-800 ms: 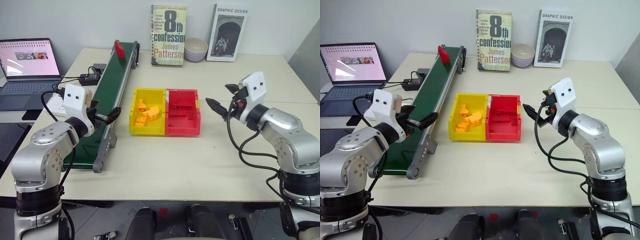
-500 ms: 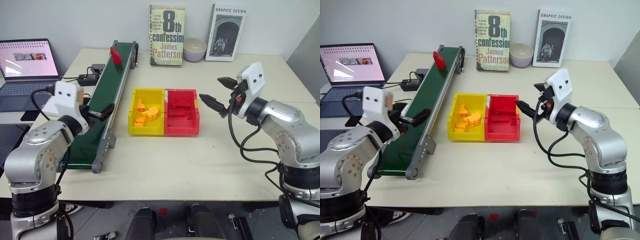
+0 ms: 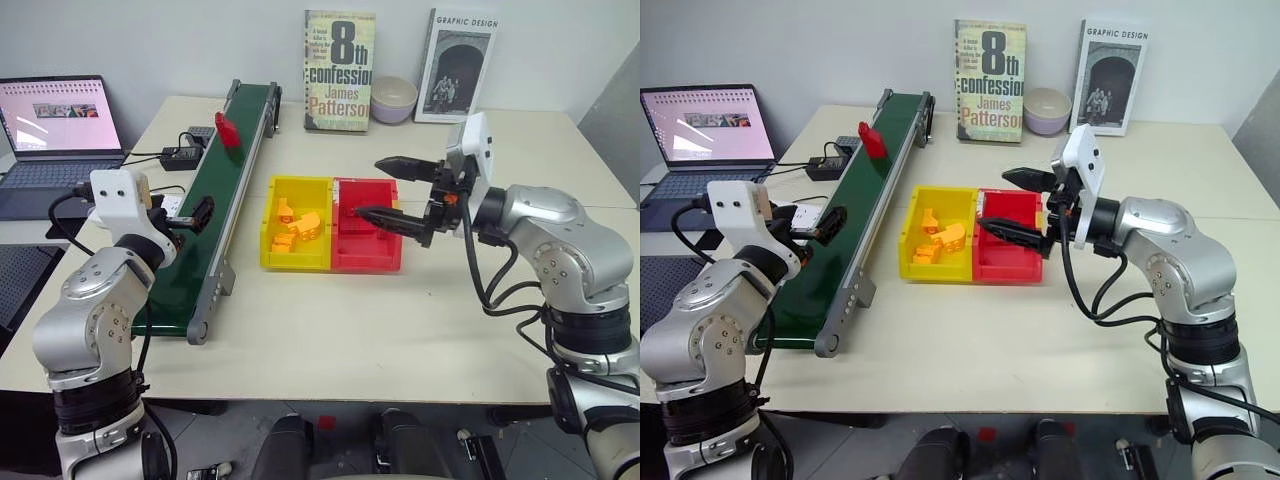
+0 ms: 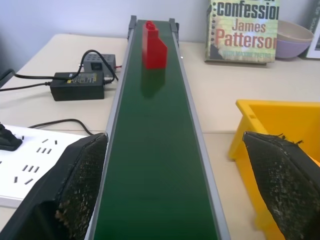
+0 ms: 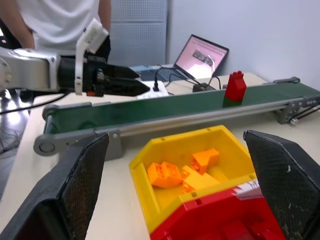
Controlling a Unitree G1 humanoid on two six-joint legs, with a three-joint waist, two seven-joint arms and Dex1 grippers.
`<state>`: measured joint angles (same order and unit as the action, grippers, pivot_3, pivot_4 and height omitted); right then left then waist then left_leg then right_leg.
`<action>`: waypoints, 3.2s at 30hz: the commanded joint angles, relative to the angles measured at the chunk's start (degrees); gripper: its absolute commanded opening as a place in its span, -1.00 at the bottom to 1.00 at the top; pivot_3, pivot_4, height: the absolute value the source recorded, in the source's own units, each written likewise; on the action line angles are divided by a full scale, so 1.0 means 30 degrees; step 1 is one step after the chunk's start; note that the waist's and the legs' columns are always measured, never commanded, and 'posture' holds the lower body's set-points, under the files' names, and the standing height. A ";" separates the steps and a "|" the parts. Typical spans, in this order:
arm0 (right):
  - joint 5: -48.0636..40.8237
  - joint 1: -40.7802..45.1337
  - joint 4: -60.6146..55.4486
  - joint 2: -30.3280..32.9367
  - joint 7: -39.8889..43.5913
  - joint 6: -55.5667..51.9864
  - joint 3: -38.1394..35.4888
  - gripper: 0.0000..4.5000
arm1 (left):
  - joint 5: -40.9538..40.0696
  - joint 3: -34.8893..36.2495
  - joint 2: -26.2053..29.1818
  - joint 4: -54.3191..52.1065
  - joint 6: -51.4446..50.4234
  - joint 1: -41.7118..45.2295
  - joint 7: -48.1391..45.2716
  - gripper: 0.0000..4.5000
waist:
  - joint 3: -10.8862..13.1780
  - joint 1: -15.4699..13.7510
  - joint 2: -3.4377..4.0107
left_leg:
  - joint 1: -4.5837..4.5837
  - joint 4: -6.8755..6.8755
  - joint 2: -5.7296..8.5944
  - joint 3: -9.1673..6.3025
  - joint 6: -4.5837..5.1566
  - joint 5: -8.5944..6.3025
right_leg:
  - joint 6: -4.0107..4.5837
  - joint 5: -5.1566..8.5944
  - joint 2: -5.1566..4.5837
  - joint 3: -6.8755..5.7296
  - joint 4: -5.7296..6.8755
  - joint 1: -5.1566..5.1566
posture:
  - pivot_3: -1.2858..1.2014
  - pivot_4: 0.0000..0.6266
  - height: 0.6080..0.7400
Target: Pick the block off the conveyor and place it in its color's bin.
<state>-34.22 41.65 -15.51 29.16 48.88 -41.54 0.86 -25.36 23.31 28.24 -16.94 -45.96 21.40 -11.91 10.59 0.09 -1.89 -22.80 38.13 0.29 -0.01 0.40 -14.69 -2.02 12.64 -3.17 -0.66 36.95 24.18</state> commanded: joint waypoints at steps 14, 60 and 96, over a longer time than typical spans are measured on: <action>-0.1407 -0.0502 -0.2438 -0.0006 -0.0160 -0.0082 0.0009 1.00 | 0.1035 -0.1466 -0.0414 0.2087 0.1893 0.1183 0.0111 1.00 | 0.0000 -0.0006 0.0000 | -0.0002 -0.0004 -0.0003 -0.0005 -0.0001 -0.0001 | 0.0001 0.0000 -0.0014 -0.0003 -0.0003 0.0002 | 0.03 -0.52 1.00; -0.2712 -0.2757 -0.4927 0.2889 -0.2946 -0.1788 -0.1781 1.00 | 0.1130 -0.3862 0.0552 0.1571 -0.0653 0.3692 -0.1633 -0.32 | -0.0002 -0.0128 -0.0006 | -0.0017 0.0004 0.0002 -0.0014 0.0000 -0.0002 | 0.0000 0.0000 0.0008 -0.0024 -0.0011 0.0000 | 0.03 -0.52 1.00; -0.2498 -0.8094 -0.9353 0.4572 -0.7714 -0.4463 -0.4213 1.00 | 0.5962 -1.1825 0.0586 1.6892 1.0891 1.3711 -2.0006 0.98 | 0.0002 0.0227 -0.0002 | -0.0041 -0.0011 0.0005 0.0068 0.0021 -0.0012 | -0.0080 0.0047 0.0057 -0.0016 -0.0022 0.0045 | 0.03 -0.52 1.00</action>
<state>-41.62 15.67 -44.50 41.36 22.16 -57.70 -11.43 -6.84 -14.48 25.85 40.49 -10.49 64.01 -69.56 10.59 0.77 -1.89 -22.90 38.08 0.27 0.19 0.46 -14.72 -2.24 12.76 -2.98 -0.71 36.89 24.32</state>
